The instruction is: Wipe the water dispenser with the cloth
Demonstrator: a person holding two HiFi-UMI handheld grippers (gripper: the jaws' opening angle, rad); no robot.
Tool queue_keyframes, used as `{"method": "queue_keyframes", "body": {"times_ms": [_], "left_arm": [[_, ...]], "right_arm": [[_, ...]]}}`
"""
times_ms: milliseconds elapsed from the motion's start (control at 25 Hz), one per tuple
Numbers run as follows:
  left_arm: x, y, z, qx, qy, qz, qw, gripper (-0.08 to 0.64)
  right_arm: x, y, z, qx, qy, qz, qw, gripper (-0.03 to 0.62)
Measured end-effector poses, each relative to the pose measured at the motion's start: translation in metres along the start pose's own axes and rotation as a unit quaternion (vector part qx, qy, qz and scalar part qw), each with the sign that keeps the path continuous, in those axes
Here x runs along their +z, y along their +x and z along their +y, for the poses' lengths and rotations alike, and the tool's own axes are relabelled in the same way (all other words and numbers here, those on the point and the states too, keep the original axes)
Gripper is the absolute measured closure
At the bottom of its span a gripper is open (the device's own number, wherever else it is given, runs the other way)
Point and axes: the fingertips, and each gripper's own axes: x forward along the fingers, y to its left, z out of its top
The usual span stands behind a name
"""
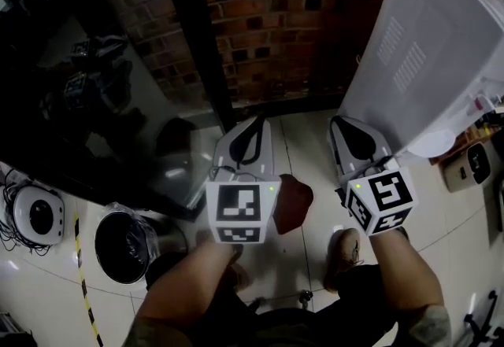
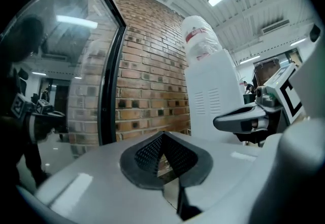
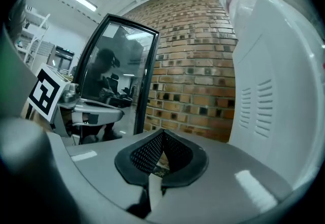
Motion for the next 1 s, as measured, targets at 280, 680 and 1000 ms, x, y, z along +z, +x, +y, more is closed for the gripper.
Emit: {"method": "queue_keyframes", "body": {"times_ms": [280, 680, 1000], "left_arm": [[-0.045, 0.032, 0.012, 0.017, -0.018, 0.025, 0.9994, 0.56], [-0.154, 0.031, -0.02, 0.018, -0.003, 0.102, 0.9946, 0.56], [-0.274, 0.018, -0.004, 0.043, 0.021, 0.184, 0.9817, 0.56]], "right_arm": [[-0.05, 0.03, 0.013, 0.072, -0.035, 0.055, 0.995, 0.509], [-0.179, 0.059, 0.043, 0.159, -0.071, 0.122, 0.977, 0.351], [-0.319, 0.08, 0.08, 0.188, -0.052, 0.201, 0.96, 0.27]]}}
